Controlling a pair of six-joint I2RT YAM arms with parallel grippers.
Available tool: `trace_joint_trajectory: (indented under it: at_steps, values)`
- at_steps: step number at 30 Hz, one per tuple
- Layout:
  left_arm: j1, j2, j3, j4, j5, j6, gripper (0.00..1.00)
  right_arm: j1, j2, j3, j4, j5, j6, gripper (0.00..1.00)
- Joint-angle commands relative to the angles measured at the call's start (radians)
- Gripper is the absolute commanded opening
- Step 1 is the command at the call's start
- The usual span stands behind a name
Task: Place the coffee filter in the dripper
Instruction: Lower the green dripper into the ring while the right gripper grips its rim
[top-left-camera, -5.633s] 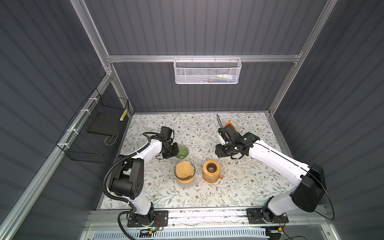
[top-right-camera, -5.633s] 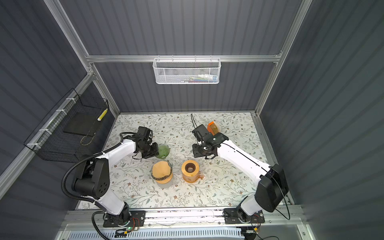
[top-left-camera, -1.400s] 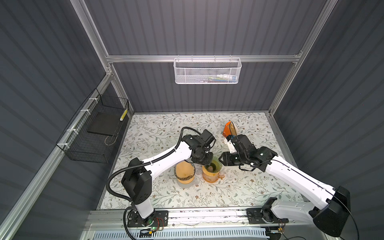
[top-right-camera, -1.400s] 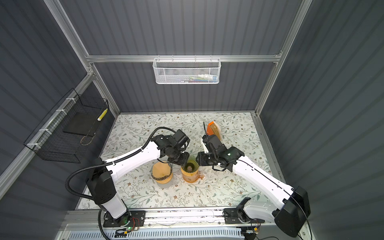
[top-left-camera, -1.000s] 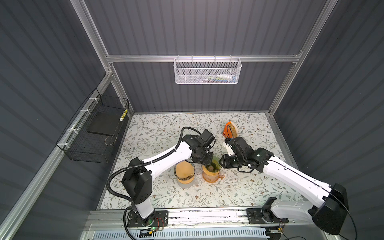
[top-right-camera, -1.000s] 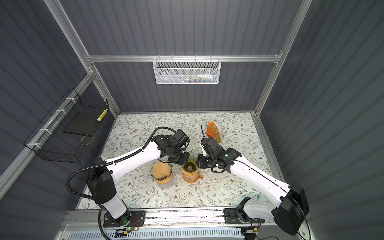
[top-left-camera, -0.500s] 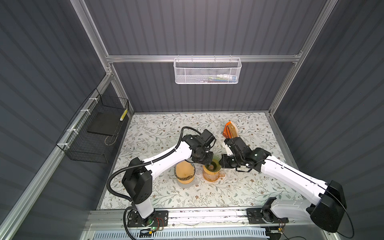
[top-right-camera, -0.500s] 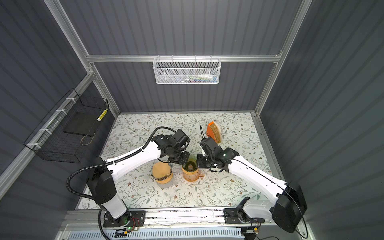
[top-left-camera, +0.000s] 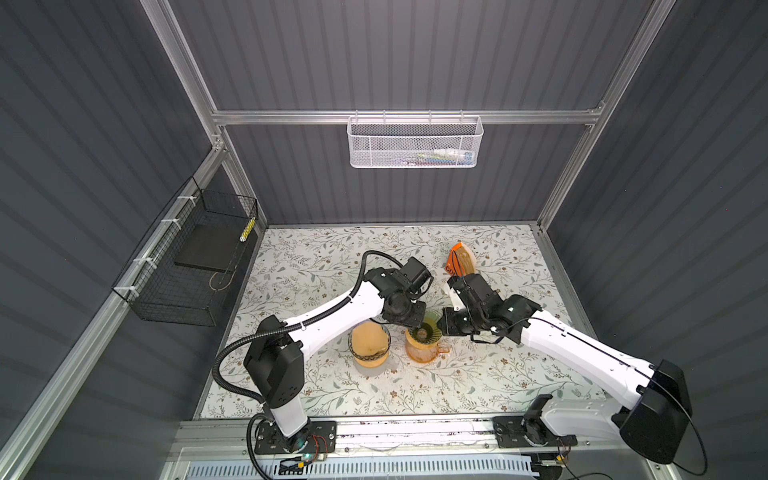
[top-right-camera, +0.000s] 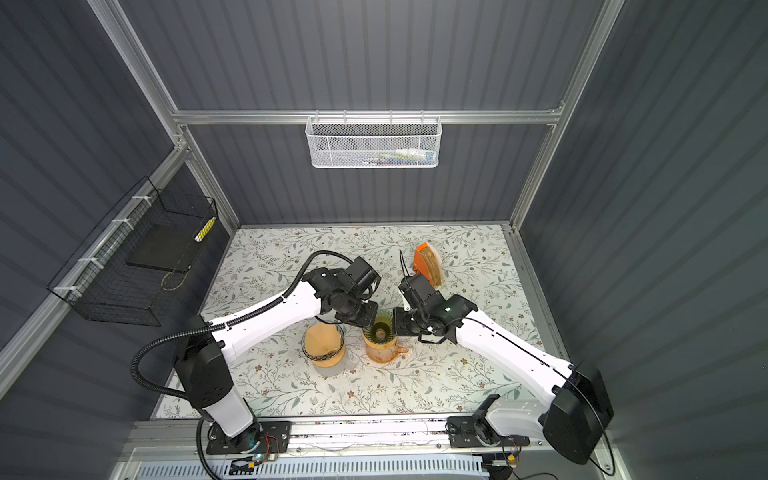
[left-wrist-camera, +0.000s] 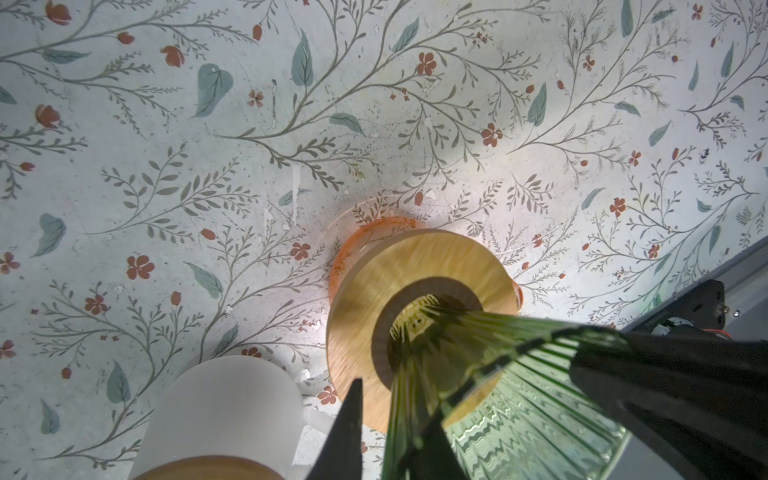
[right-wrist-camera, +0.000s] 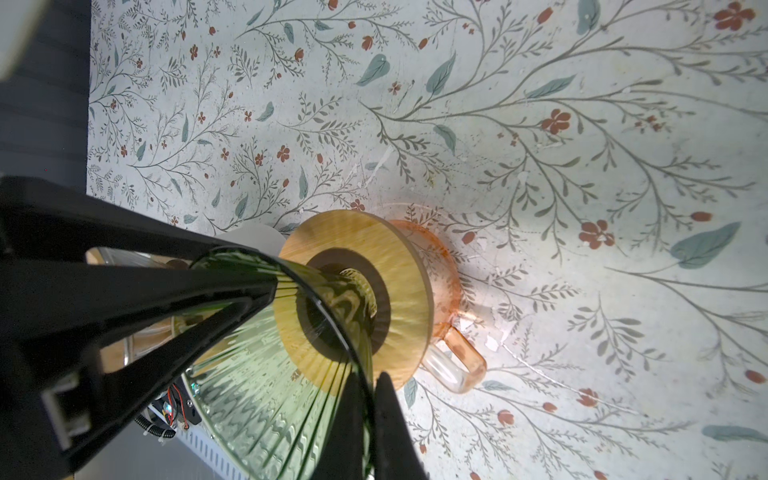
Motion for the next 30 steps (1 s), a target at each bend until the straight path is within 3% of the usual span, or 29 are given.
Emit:
trace_joint_trajectory:
  at_steps: [1, 21, 30]
  values:
    - [-0.006, -0.032, 0.026, -0.035, -0.052, 0.016, 0.20, 0.006, 0.028, 0.011, -0.094, 0.032, -0.023, 0.00]
    - [-0.006, -0.082, 0.003, -0.072, -0.093, 0.021, 0.05, 0.006, 0.080, 0.055, -0.157, 0.046, -0.032, 0.00]
    - [-0.005, -0.092, 0.001, -0.082, -0.117, 0.023, 0.04, 0.004, 0.085, 0.068, -0.171, 0.052, -0.035, 0.00]
